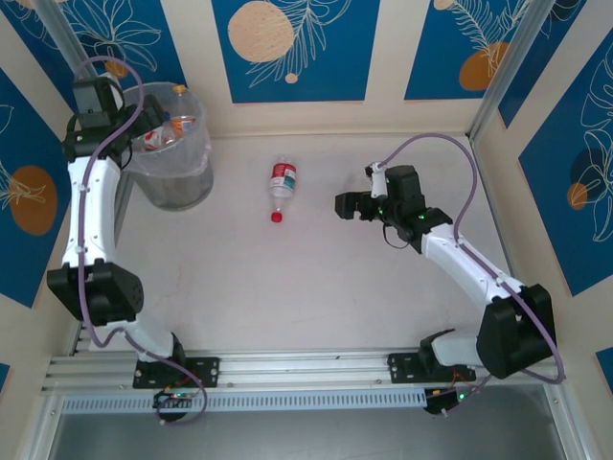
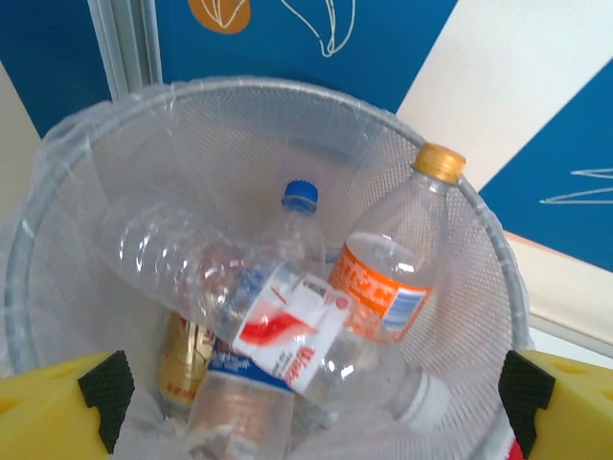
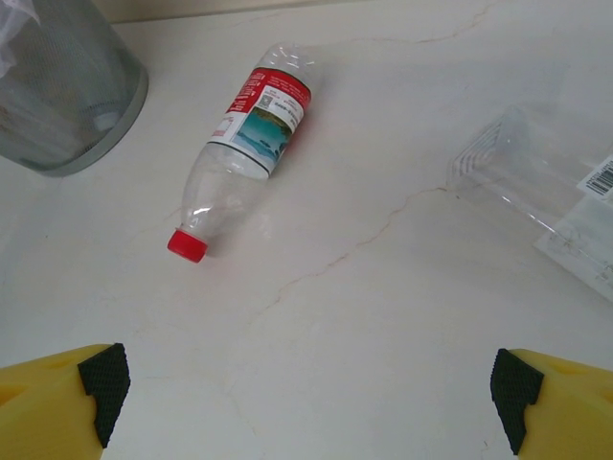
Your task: Put the plastic bottles in the bin
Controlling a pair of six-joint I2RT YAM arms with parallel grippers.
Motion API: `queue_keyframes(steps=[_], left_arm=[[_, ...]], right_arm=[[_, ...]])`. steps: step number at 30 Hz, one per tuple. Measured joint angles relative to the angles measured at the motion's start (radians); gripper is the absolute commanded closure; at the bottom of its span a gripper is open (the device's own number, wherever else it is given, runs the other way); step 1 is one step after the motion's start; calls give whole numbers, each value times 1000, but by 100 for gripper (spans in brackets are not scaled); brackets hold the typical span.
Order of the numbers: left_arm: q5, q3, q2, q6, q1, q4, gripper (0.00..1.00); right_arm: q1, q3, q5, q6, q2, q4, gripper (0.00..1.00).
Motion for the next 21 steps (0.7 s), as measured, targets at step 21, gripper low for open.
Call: queue_keyframes(steps=[21], left_arm=[[130, -215, -179, -13, -280, 83, 1]], right_arm=[[-178, 203, 20, -242, 290, -134, 0]])
